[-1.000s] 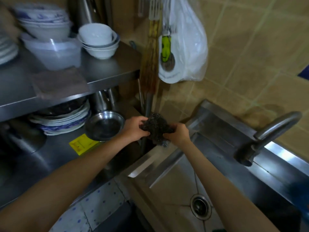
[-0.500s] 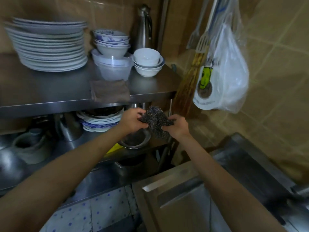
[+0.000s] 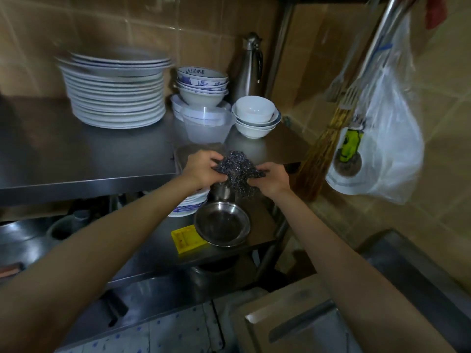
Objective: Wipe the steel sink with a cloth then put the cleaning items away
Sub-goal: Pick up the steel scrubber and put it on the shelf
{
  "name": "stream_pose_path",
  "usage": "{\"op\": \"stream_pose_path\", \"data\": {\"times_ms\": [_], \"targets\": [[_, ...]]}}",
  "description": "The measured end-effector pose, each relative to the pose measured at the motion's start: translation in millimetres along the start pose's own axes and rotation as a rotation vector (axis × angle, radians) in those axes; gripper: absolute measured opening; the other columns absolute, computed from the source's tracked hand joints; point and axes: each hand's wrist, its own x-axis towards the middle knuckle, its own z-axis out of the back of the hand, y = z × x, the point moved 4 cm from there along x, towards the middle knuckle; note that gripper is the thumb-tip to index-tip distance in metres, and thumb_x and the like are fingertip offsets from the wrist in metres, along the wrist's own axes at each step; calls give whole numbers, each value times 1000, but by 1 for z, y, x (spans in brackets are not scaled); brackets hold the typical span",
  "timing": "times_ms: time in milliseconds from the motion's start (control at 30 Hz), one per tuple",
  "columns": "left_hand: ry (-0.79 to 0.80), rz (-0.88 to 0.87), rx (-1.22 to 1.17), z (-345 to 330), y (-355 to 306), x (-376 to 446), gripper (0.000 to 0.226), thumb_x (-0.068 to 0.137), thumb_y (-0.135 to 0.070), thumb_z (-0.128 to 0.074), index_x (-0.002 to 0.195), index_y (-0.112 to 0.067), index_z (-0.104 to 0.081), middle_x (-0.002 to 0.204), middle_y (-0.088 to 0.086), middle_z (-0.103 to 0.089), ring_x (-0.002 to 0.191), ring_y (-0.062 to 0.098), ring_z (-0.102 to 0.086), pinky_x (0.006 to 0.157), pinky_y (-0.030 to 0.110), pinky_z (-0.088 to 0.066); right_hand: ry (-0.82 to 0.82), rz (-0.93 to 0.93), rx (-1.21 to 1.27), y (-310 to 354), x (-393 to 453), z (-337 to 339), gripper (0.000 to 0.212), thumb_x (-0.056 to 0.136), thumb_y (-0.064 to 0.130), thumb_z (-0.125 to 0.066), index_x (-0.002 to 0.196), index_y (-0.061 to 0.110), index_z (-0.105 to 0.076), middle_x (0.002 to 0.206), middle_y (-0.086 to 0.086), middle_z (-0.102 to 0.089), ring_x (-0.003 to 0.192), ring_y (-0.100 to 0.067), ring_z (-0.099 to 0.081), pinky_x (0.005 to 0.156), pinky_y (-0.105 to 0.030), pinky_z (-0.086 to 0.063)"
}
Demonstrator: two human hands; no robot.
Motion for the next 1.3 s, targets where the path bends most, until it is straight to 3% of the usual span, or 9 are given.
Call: {"op": "stream_pose_path", "data": {"times_ms": [233, 367, 467, 567, 767, 1067, 1300], "targets": [[51, -37, -51, 4, -4, 52, 57, 70, -12, -81, 122, -10, -60, 110, 9, -66, 90, 11, -56, 83, 17, -39, -60, 4, -57, 20, 44, 3, 32, 71, 16, -81, 100, 12, -68, 105, -3, -66, 94, -14, -59, 77, -21, -42], [53, -58, -77, -11, -6, 83, 54, 69, -9, -81, 119, -8, -61, 115, 9, -66, 98, 15, -59, 81, 20, -41, -63, 21, -92, 18, 78, 9, 41, 71, 16, -82, 109, 13, -67, 115, -4, -64, 105, -18, -60, 82, -21, -43], [41, -79, -62, -21, -8, 102, 53, 70, -11, -81, 120, -7, -60, 117, 8, -65, 108, 19, -59, 83, 21, -41, -42, 56, -112, 14, 100, 11, 44, 69, 14, -83, 111, 11, -67, 114, -7, -64, 104, -25, -63, 93, -36, -51], [29, -79, -43, -29, -8, 116, 57, 69, -12, -81, 122, -7, -60, 119, 9, -64, 109, 20, -60, 85, 21, -42, -23, 38, -92, 4, 118, 10, 46, 67, 10, -84, 110, 10, -67, 110, -9, -66, 100, -29, -65, 88, -47, -53], [63, -111, -12, -39, -14, 134, 60, 69, -14, -82, 124, -7, -58, 118, 11, -64, 107, 18, -60, 82, 17, -40, -20, 82, -220, -7, 136, 13, 48, 70, 17, -82, 115, 11, -65, 119, -6, -63, 110, -22, -58, 95, -35, -48], [149, -166, 123, -53, -20, 148, 69, 69, -27, -83, 129, -8, -55, 119, 11, -64, 106, 20, -62, 91, 26, -44, -50, 90, -335, -19, 141, 23, 43, 76, 22, -78, 116, 16, -65, 118, -5, -64, 111, -22, -58, 89, -28, -44], [174, -173, 123, -62, -16, 148, 64, 71, -27, -81, 128, -10, -57, 122, 10, -64, 111, 19, -60, 92, 26, -43, -89, 78, -266, -29, 136, 29, 50, 77, 23, -77, 124, 15, -61, 123, -5, -63, 111, -21, -59, 84, -20, -40]]}}
